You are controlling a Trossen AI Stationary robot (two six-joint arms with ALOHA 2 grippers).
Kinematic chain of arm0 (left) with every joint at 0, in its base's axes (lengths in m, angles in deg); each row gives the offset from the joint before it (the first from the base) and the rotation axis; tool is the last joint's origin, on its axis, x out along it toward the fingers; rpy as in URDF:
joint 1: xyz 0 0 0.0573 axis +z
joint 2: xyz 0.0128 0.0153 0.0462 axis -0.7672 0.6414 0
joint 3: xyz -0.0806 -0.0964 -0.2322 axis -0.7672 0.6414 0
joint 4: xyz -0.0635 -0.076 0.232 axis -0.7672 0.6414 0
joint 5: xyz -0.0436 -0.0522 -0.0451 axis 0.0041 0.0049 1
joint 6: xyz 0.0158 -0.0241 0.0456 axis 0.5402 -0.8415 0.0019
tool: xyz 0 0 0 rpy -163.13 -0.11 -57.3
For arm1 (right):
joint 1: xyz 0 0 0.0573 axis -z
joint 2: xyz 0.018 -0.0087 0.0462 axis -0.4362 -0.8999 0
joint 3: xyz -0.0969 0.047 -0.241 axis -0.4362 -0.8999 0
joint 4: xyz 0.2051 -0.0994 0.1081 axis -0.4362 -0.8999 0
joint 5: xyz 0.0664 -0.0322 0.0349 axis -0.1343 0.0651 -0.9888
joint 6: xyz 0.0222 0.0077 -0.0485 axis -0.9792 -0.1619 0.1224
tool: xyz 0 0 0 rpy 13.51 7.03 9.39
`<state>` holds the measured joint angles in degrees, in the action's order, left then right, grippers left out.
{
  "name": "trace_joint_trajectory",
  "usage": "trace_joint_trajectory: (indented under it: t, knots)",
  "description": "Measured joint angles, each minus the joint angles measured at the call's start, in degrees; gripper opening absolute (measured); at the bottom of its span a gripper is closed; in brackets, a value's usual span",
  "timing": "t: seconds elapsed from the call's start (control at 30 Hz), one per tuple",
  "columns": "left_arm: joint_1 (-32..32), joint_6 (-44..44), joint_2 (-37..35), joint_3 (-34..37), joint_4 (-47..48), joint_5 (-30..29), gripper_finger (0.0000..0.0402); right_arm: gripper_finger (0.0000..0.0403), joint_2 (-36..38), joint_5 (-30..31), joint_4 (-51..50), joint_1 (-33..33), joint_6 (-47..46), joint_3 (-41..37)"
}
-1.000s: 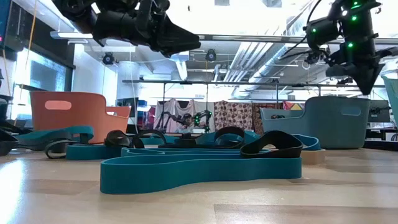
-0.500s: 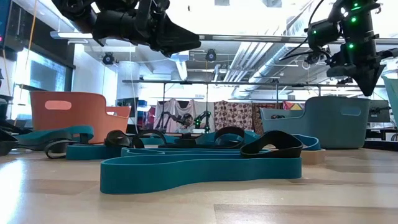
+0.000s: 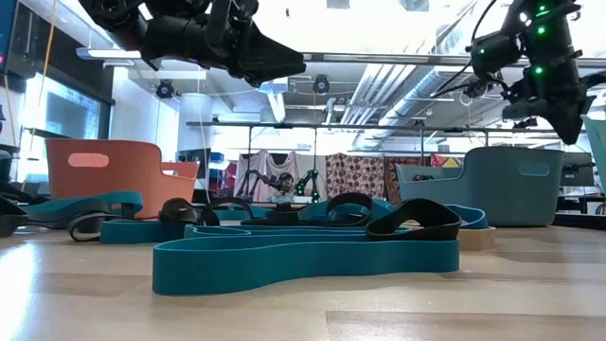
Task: Sort rubber bands into baskets
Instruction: Adjust the blue bin on the table, then put the white rubber band into the blue bin
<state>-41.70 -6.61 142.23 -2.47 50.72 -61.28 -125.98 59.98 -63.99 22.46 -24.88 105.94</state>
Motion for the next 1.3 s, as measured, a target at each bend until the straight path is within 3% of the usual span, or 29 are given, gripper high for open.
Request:
trace_joint_trajectory:
  t: [0.43,0.77,0.93,1.1,1.3]
  knots:
    - [0.00,0.02,0.02,0.00,0.17,0.02,0.0154,0.0000,1.99,-3.61,9.72,0.06,-1.55,-10.32]
    - [0.00,-0.48,0.02,0.00,0.15,0.02,0.0154,0.0000,7.17,-9.89,14.41,-3.85,-0.85,-10.51]
    - [-0.25,-0.94,0.02,0.00,0.15,0.04,0.0154,0.0000,9.88,-10.61,12.19,-6.84,-1.84,-9.26]
    - [-0.33,-0.90,0.02,0.00,0.16,0.04,0.0154,0.0000,12.00,-10.22,7.82,-13.41,-5.41,-2.88]
    - [-0.33,-0.94,0.02,-0.01,0.41,0.04,0.0154,0.0000,11.15,-11.80,8.44,-29.51,-10.86,2.44]
